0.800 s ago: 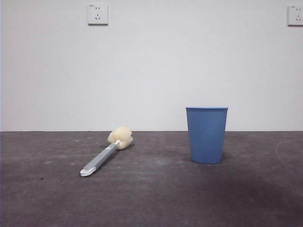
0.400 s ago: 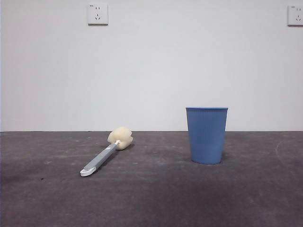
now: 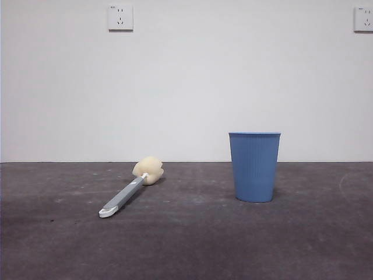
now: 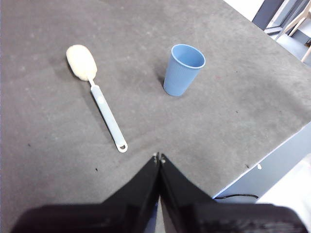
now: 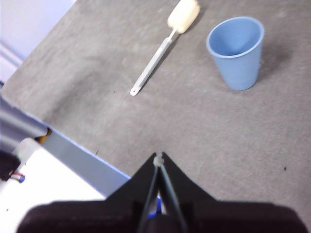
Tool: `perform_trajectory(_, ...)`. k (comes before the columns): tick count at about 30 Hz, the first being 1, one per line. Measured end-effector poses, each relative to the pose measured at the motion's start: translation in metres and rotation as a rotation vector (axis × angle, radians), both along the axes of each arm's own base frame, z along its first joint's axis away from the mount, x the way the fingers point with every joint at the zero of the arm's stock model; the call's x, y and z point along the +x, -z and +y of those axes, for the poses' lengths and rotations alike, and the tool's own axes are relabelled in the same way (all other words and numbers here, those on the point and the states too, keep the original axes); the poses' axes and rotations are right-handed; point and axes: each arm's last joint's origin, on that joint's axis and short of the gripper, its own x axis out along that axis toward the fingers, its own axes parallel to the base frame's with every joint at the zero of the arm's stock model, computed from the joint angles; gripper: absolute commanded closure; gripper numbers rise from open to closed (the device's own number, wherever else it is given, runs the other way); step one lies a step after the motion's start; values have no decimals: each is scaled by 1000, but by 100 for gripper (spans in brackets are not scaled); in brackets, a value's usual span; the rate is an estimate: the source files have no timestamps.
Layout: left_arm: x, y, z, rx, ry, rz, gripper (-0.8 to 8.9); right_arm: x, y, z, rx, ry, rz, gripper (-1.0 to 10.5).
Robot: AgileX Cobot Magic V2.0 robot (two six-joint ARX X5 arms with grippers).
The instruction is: Pick up the cup brush,pick up the cup,insert the brush into the cup,clean the cup,put the cup brush back,put the cup back to the fixed position on the table
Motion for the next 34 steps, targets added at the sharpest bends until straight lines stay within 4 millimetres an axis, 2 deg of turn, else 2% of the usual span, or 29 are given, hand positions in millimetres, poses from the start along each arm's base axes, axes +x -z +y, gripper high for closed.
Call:
perform_trajectory(2, 0, -2, 0, 5, 5, -10, 792, 0, 0, 0, -3, -7, -3, 893)
perform_trajectory(3, 0, -2, 0, 5, 5, -10, 741, 0, 0, 0, -5, -8, -4, 827)
perform_trajectory(7, 1, -2, 0, 6, 5, -5, 285, 0, 0, 0, -4, -7, -3, 421)
perform_trajectory(8, 2, -1, 0, 7, 6, -2, 236, 0, 0, 0, -2, -5, -1, 368)
perform_trajectory(18, 15, 1, -1, 7, 6, 50, 242, 0, 0, 0, 9, 6, 13, 361)
perform_trajectory(22, 27, 2, -3, 6, 16, 71, 248, 0, 0, 0, 11, 9, 16, 361)
perform_trajectory(27, 57, 4, -9, 28, 4, 87, 248, 1, 0, 0, 11, 9, 20, 362)
perform_trajectory(30, 82, 10, -20, 38, 3, 123, 248, 2, 1, 0, 11, 9, 26, 362)
perform_trajectory(33, 109, 21, -39, 79, -4, 169, 248, 4, 1, 1, 10, 9, 33, 362)
perform_trajectory(34, 120, 28, -50, 106, -9, 189, 248, 4, 1, 1, 10, 9, 36, 362)
